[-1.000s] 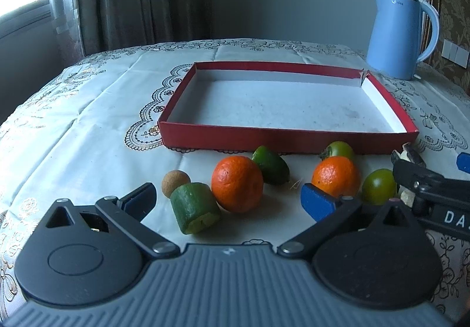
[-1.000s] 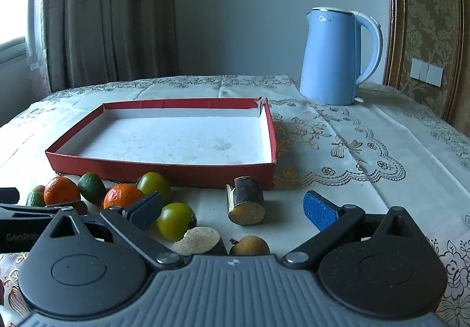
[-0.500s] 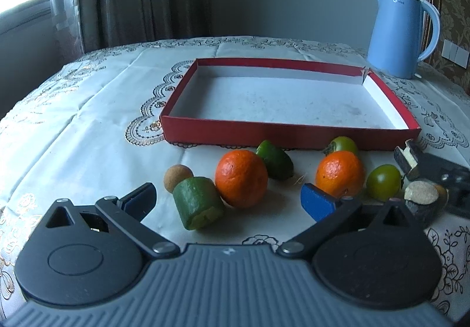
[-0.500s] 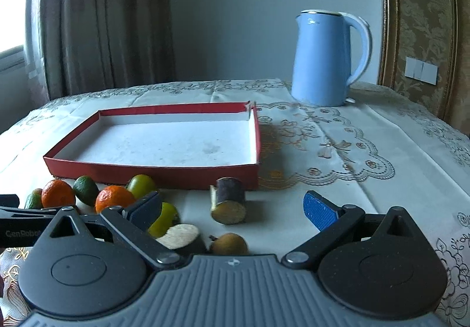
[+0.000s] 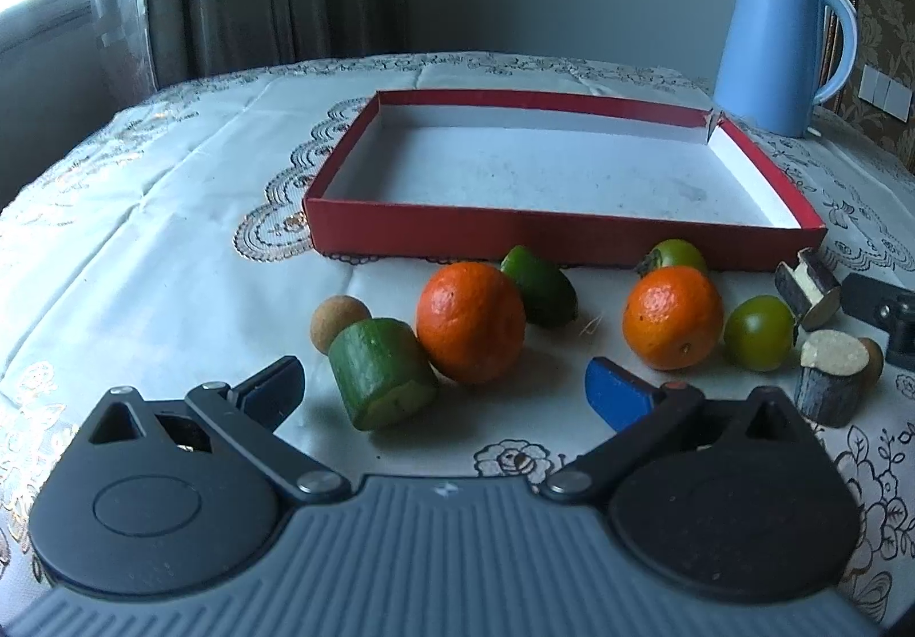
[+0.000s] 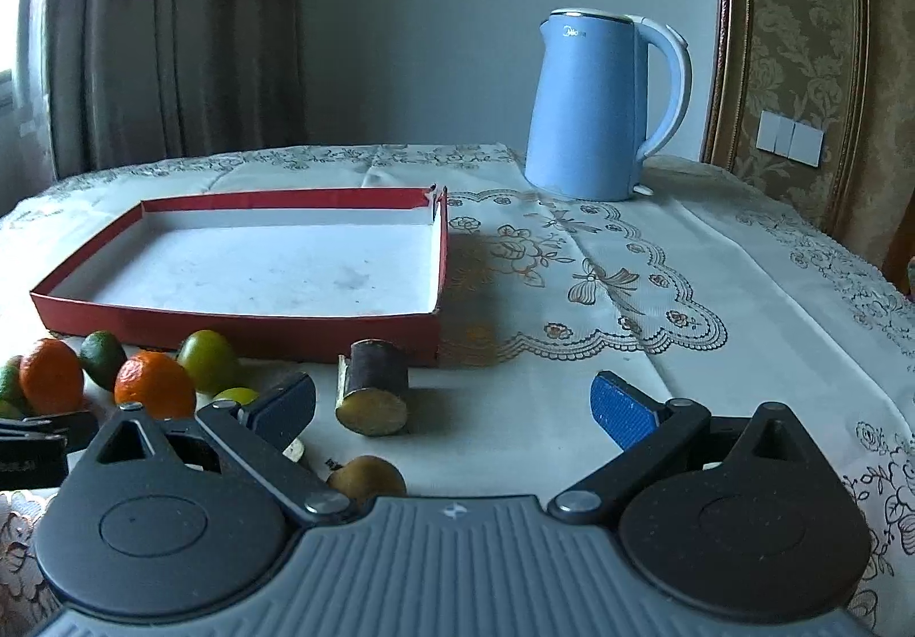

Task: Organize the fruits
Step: 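Move the right tool toward the dark cut stem piece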

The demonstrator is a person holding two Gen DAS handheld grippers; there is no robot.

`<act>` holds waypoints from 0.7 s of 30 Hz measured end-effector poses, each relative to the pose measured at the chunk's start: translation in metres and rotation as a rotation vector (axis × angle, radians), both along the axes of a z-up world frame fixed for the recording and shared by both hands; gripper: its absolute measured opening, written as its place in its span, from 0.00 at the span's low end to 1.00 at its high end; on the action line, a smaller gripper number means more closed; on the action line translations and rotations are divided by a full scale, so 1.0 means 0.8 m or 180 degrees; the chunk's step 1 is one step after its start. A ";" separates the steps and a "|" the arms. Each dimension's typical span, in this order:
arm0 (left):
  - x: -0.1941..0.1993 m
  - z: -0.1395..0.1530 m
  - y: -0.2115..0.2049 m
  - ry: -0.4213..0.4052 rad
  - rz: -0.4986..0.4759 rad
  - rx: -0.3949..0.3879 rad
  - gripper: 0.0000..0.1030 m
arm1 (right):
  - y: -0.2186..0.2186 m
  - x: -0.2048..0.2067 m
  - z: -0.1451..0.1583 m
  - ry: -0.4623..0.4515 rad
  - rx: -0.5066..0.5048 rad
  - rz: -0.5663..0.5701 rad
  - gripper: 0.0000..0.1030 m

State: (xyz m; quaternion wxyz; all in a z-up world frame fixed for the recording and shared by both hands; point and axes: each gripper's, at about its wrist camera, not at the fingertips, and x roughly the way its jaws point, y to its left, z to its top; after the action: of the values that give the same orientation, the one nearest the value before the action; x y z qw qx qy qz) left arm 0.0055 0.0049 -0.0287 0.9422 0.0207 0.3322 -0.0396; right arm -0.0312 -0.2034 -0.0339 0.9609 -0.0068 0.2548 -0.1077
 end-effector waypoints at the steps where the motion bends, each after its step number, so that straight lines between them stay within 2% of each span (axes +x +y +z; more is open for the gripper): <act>1: 0.000 -0.002 0.001 0.0013 -0.0006 -0.0012 1.00 | 0.001 0.001 0.001 0.0019 -0.0039 -0.0002 1.00; 16: 0.003 -0.006 0.006 0.0013 -0.0024 -0.0124 1.00 | 0.008 0.028 0.003 0.0061 0.0056 0.0023 0.99; 21: 0.003 -0.005 0.006 0.0013 -0.0025 -0.0133 1.00 | 0.007 0.033 0.002 0.0091 0.0075 0.0036 0.96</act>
State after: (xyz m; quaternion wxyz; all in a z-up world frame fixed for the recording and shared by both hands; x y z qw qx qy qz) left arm 0.0082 0.0098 -0.0329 0.9415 0.0022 0.3331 -0.0503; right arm -0.0048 -0.1979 -0.0325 0.9578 0.0016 0.2698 -0.0993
